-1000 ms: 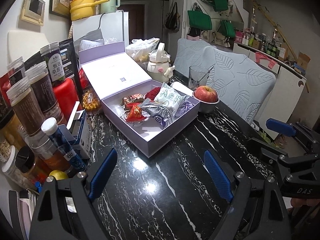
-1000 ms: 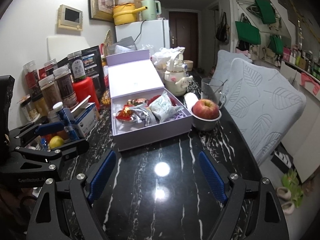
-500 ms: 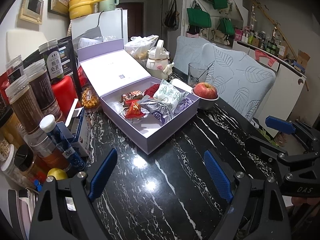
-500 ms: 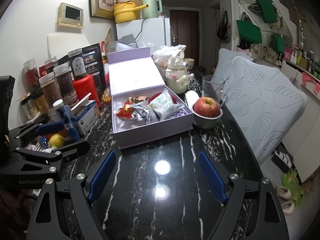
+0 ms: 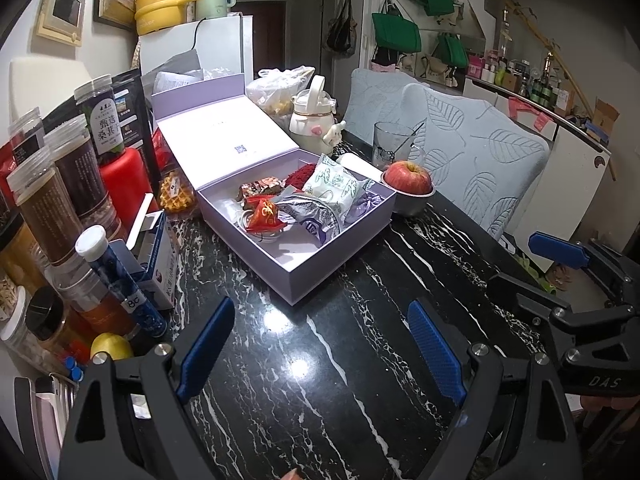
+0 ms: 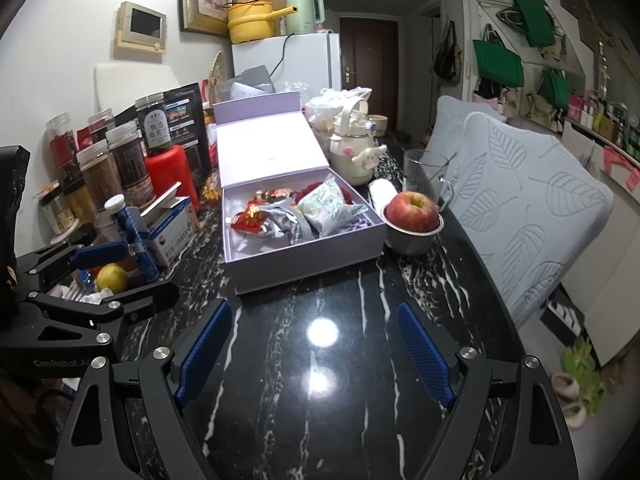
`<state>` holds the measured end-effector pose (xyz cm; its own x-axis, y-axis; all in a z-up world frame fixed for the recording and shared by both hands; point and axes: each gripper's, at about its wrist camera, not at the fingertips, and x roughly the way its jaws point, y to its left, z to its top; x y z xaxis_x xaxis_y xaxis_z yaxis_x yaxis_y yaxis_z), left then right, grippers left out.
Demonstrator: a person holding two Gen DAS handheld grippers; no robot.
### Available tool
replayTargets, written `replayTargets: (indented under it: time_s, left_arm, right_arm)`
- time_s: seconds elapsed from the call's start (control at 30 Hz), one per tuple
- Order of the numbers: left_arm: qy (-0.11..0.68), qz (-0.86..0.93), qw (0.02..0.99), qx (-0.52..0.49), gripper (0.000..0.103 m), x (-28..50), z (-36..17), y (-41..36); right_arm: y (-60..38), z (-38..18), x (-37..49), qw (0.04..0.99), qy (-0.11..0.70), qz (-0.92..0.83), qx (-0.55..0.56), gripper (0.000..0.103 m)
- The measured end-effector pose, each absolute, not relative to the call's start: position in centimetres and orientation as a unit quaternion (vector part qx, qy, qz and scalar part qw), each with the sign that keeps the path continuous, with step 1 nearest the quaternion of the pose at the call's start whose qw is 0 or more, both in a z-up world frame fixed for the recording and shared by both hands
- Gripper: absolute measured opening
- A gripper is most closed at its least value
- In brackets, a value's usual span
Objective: Organize soft objects
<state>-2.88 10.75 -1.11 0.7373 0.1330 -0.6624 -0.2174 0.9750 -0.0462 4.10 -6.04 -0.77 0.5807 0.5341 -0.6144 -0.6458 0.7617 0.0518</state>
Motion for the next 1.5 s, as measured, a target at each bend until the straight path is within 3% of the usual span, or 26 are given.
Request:
replayTargets:
  time_s: [1.5]
  left_arm:
    - [0.372, 0.107, 0.921, -0.053, 0.089, -3.0, -2.2, 10.7]
  right_arm:
    - [-6.7, -2.0, 3.8, 0.883, 0.327, 0.325, -0.091, 0.087]
